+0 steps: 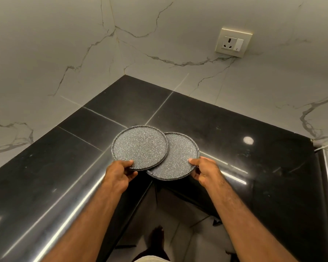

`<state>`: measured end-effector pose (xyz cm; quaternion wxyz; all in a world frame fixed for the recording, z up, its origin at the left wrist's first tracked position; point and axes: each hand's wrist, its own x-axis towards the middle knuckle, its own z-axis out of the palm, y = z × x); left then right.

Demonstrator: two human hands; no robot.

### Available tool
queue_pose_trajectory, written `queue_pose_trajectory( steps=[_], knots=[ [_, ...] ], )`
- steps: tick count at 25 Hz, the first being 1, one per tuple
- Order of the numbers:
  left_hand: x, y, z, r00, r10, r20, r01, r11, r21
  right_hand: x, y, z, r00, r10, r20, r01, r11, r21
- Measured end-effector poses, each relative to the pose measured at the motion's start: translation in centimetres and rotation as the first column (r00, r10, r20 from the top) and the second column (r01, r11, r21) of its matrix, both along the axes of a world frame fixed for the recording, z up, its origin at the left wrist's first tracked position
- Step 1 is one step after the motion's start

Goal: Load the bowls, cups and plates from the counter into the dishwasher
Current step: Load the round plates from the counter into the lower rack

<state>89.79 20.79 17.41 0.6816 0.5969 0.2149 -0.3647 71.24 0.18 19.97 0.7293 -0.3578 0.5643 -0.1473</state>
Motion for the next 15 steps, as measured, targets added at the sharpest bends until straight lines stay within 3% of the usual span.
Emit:
queue_pose_trajectory(
  steps=[5,10,15],
  knots=[
    [-9.7,2.9,4.9,0.993,0.033,0.113,-0.019,0.992,-0.121,-9.3,3.4,2.3,0.996,0.026,0.083,-0.027,1.000,0.008],
    [-20.4,7.7,8.2,0.960,0.003,0.278,0.007,0.999,-0.035,-19.0,8.1,2.9,0.990,0.004,0.138,-0.002,1.000,-0.015],
    [-28.6,13.2,9.2,0.886,-0.141,0.442,0.132,0.990,0.051,-27.4,14.3,3.7,0.992,0.029,0.121,-0.020,0.997,-0.076]
  ],
)
